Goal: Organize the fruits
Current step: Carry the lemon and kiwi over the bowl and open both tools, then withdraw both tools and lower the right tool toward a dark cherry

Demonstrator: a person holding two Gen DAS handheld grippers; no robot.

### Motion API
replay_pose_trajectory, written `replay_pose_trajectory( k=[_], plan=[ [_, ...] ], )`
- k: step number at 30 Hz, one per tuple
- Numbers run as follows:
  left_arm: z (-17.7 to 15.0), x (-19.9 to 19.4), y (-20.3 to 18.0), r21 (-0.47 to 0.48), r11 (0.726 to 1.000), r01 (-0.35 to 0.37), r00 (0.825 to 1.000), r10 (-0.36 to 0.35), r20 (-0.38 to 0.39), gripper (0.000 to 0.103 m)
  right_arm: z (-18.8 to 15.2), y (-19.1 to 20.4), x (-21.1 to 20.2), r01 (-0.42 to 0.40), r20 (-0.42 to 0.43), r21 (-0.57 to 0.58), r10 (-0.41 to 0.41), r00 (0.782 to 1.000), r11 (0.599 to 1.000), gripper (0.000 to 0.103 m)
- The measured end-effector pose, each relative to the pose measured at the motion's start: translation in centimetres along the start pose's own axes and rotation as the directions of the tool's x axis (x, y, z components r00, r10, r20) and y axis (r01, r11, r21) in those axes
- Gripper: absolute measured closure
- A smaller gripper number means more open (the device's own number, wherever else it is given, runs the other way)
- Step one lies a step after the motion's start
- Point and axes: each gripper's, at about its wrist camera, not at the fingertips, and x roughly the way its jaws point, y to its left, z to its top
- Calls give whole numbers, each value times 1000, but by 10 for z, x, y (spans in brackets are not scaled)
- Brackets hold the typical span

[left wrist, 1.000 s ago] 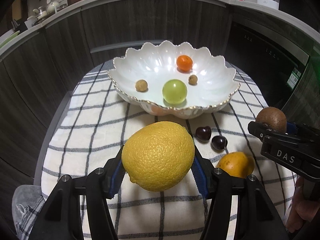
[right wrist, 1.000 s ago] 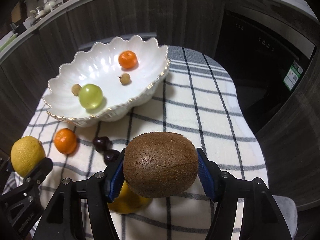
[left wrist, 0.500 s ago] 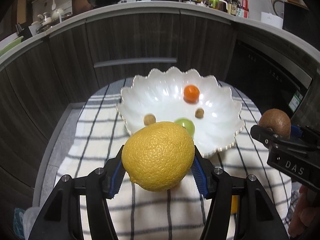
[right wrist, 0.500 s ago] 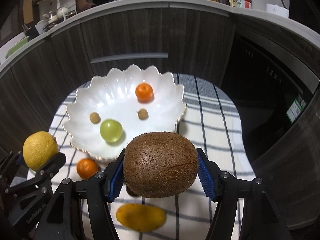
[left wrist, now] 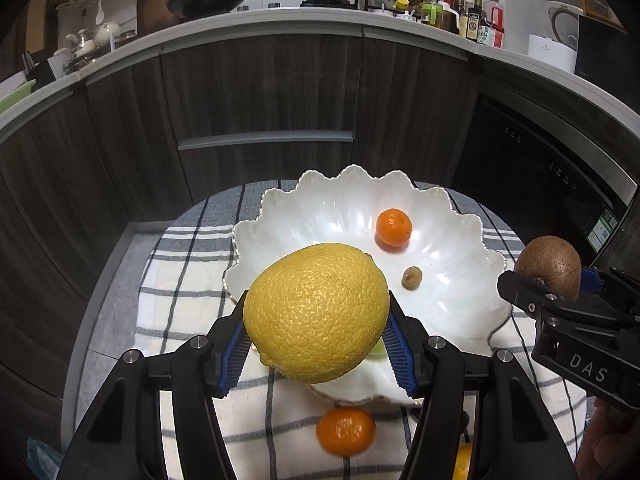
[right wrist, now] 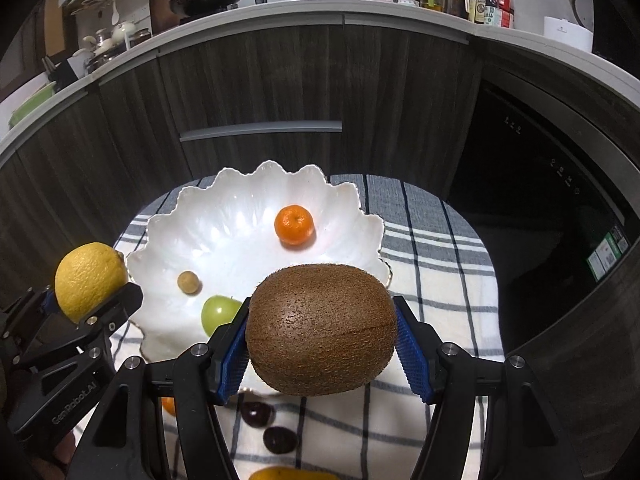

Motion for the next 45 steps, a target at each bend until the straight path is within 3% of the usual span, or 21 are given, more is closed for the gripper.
replay_pose_trajectory(
  k=[16, 18, 19, 20, 23, 45],
  plan=[
    [-5, 53, 7, -26, 1000, 13, 990, -17, -140, 43, 1, 5, 50, -13, -108, -2, 12, 994, 1000, 38],
    [-6, 51, 6, -15, 1000, -3, 992, 1, -125, 35, 1, 4, 53, -7, -118, 1, 7, 993, 1000, 36],
    [-5, 50, 4, -6, 1000, -16, 993, 15, -115, 22, 2, 4, 53, -4, -115, 3, 4, 993, 1000, 36],
    [-4, 47, 4, 0, 1000, -30, 994, 30, -102, 15, 3, 3, 51, 2, -104, 2, -2, 995, 1000, 33],
    [-1, 38, 5, 0, 999, -41, 997, 40, -70, 15, 6, 2, 41, 26, -63, 6, -26, 998, 1000, 24],
    [-13, -23, -2, 11, 999, -43, 999, 43, -18, 14, -9, -2, -20, 62, 4, 6, -62, 998, 998, 24]
  ],
)
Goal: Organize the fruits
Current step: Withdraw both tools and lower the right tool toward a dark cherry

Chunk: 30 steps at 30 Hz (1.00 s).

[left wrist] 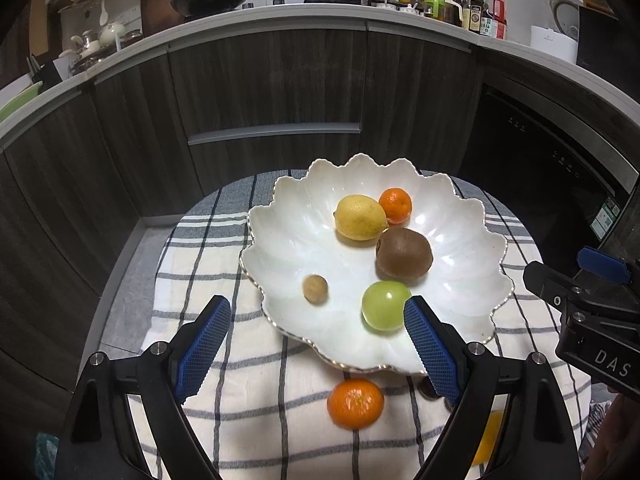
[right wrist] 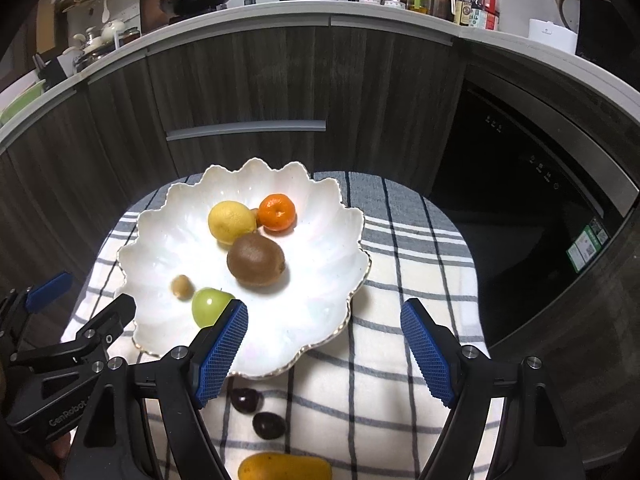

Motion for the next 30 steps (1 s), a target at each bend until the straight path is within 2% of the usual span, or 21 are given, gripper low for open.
replay_pose_trajectory(
  k=[18, 30],
  plan=[
    [-35, -22, 4, -9, 1000, -1, 1000, 1, -25, 14, -33, 3, -20, -3, -27, -10, 3, 1000, 1000, 23],
    [-63, -20, 13, -22, 1000, -19, 997, 18, -74, 14, -56, 12, -4, -29, -103, -34, 25, 994, 999, 24]
  ],
)
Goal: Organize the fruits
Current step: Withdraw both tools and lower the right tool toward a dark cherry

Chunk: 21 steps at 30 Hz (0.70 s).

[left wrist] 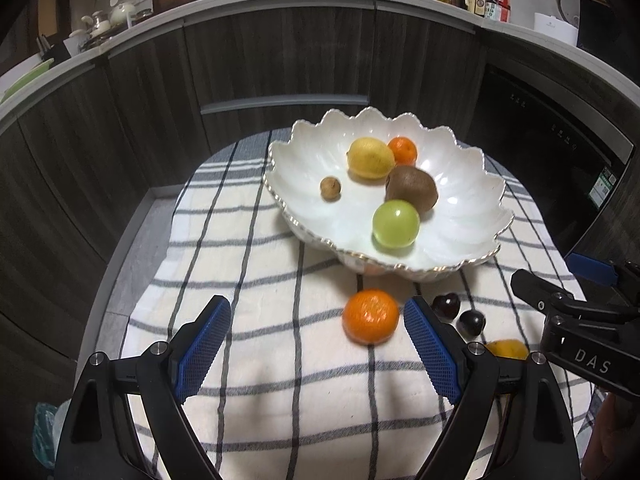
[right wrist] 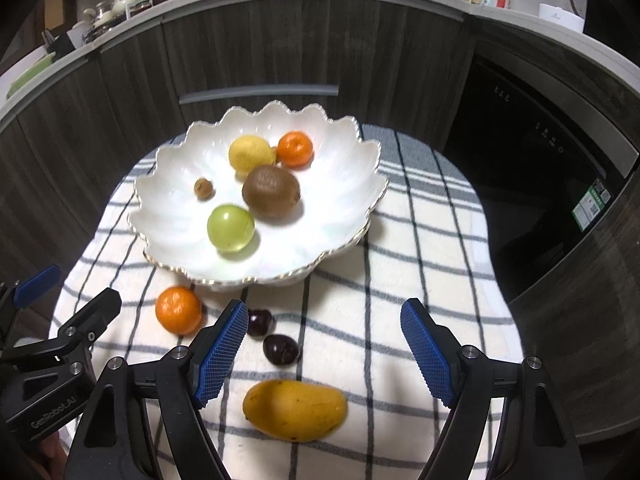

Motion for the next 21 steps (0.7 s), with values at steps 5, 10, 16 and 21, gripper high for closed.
replay_pose_trajectory(
  k=[5, 10, 16, 21],
  plan=[
    [-5, 4, 3, -12, 1000, -9, 1000, 9, -12, 14, -8, 6, 15, -34, -60, -15, 33, 998, 999, 24],
    [-8, 8, 3, -16, 1000, -24, 1000, 23, -15, 14, -13, 8, 29, -53, -108, -15, 51, 993, 998, 26],
    [-11, 16, 5, -27, 999, -26, 999, 26, -34, 14, -16, 10, 44, -74, -167, -14, 71, 983, 997, 35],
    [-11, 22, 6, -34, 999, -28, 999, 26, -47, 14, -18, 13, 55, -83, -198, -17, 78, 977, 996, 36]
  ],
)
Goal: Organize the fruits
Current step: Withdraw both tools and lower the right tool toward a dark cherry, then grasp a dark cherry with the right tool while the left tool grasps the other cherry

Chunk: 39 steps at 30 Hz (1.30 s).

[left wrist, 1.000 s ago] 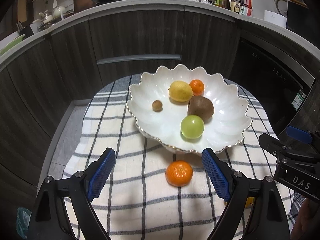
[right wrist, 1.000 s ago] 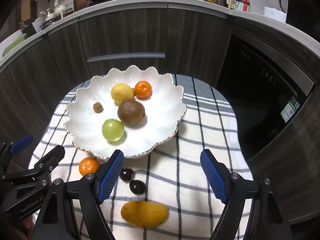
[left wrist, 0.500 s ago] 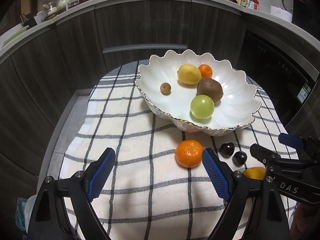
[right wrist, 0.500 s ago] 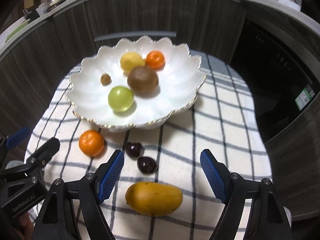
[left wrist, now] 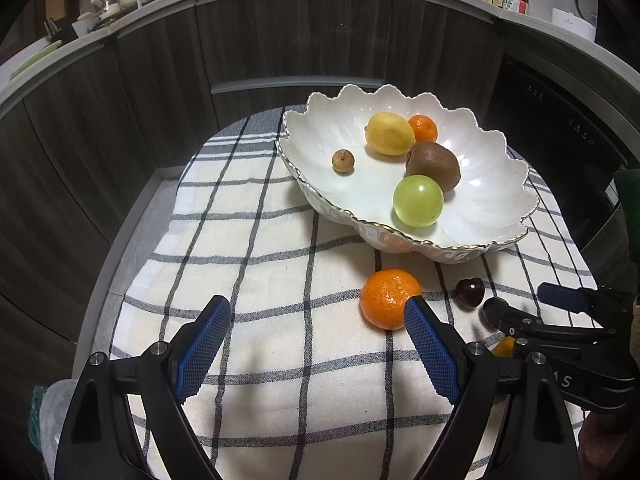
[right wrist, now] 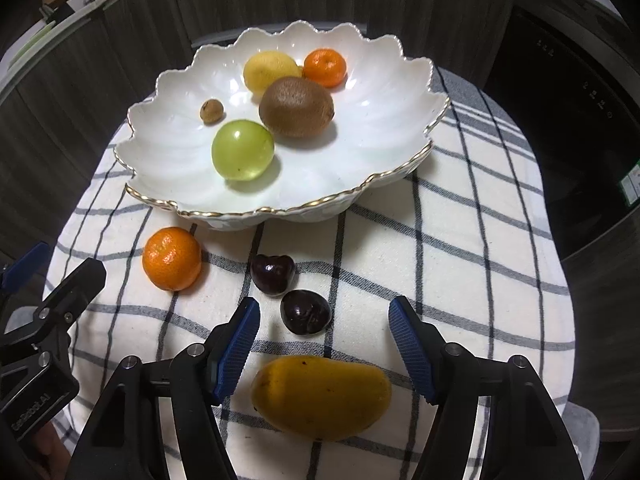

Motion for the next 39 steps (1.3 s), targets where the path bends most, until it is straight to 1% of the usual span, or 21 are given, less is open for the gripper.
replay_pose_trajectory(
  k=[2, 4, 9, 10, 11, 13, 14, 16, 18, 20, 26, 30, 35, 39],
  plan=[
    [0, 1, 1, -5, 1000, 0, 1000, 0, -4, 14, 1, 1, 5, -6, -15, -1, 6, 1000, 1000, 41],
    [0, 2, 1, -10, 1000, 1, 1000, -2, -7, 14, 2, 2, 9, -12, -26, 1, 12, 1000, 1000, 44],
    [0, 5, 1, -14, 1000, 5, 1000, -5, -14, 14, 4, 4, 18, -14, -43, -1, 14, 999, 1000, 46],
    [0, 6, 1, -15, 1000, 5, 1000, -5, -16, 14, 5, 5, 20, -13, -47, -2, 13, 999, 1000, 47],
    [0, 6, 1, -15, 1000, 6, 1000, -6, -17, 14, 5, 6, 22, -13, -50, -2, 13, 999, 1000, 51],
    [0, 7, 2, -16, 1000, 7, 1000, -8, -19, 14, 5, 6, 26, -14, -64, -3, 13, 998, 1000, 54],
    [0, 7, 2, -16, 1000, 8, 1000, -9, -20, 14, 4, 6, 28, -14, -69, -3, 14, 998, 1000, 60],
    [-1, 8, 1, -14, 1000, 8, 1000, -9, -21, 14, 4, 6, 32, -21, -78, 0, 21, 997, 1000, 64],
    [-1, 8, 1, -14, 1000, 10, 1000, -11, -23, 14, 3, 7, 34, -21, -76, 1, 21, 997, 1000, 64],
    [-1, 9, 1, -13, 1000, 10, 1000, -11, -25, 14, 3, 8, 34, -19, -71, -4, 19, 997, 1000, 71],
    [-2, 7, -2, -1, 1000, 10, 1000, -10, -22, 14, -1, 6, 32, -25, -57, -3, 25, 998, 1000, 72],
    [-2, 4, -7, 8, 1000, 19, 1000, -19, -17, 14, -5, 2, 20, -23, -34, 4, 23, 999, 1000, 72],
    [-1, -1, -21, 32, 999, 41, 999, -41, -3, 15, -6, -11, 4, -8, 2, 23, 8, 1000, 1000, 72],
    [0, -2, -40, 54, 996, 69, 998, -69, -2, 15, -7, -27, -12, 22, 38, 37, -23, 999, 999, 72]
  ],
)
